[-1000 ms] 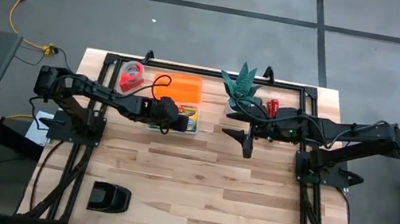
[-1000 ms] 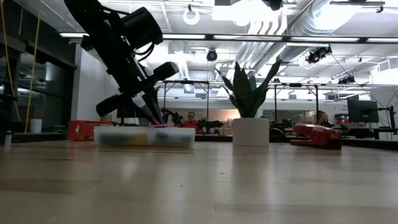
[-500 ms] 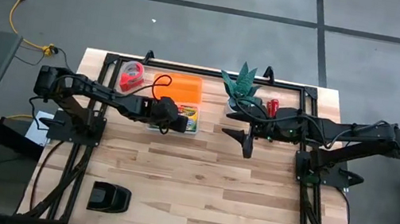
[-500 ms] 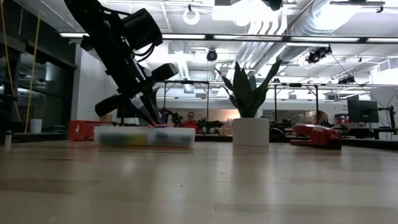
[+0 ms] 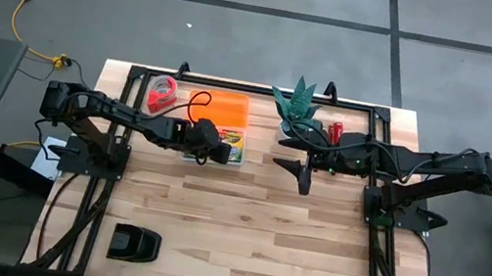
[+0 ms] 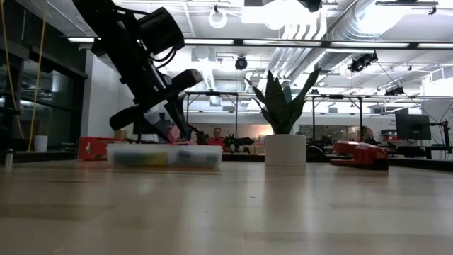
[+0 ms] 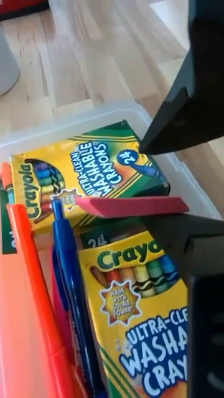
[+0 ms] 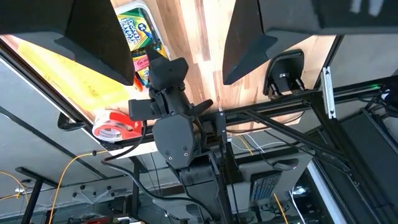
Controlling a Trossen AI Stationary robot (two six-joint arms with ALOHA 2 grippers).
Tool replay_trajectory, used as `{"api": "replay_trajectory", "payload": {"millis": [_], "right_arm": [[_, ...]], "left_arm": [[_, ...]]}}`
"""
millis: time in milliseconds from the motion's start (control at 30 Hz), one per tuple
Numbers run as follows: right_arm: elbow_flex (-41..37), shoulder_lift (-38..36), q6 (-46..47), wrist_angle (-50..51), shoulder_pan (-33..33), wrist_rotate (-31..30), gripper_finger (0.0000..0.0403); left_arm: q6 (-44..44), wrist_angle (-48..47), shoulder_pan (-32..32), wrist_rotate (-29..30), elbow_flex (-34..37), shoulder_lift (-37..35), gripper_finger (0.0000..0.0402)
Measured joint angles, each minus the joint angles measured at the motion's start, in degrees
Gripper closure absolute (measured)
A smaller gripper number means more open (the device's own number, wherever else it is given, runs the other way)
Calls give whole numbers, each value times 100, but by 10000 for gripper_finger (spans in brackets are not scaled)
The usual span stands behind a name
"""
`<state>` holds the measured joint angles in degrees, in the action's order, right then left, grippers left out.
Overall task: Pack school essentials
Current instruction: Put the pink eraser into the orange supply box
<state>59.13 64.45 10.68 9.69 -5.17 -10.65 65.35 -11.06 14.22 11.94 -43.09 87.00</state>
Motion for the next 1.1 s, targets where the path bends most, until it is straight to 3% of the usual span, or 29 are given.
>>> {"api": "replay_trajectory", "payload": {"millis": [267, 433, 600, 667, 933, 1100], "right_arm": [[0, 0, -5, 0, 0, 2, 164], [0, 0, -17, 0, -2, -38, 164], [0, 0, -18, -1, 0, -127, 164], [0, 0, -18, 0, 0, -127, 164], [0, 0, -18, -7, 0, -132, 164], [0, 0, -13, -54, 0, -134, 164]], "left_arm": [[-179, -177, 44, -109, -20, 0, 213], [-655, -658, 83, -111, -370, 0, 212], [-1242, -1776, 113, 285, -878, 27, 213], [-1262, -2023, 178, 188, -952, 44, 213], [-1714, -2156, 117, -121, -964, 175, 214], [-1990, -2451, 11, 435, -956, 236, 214]]}}
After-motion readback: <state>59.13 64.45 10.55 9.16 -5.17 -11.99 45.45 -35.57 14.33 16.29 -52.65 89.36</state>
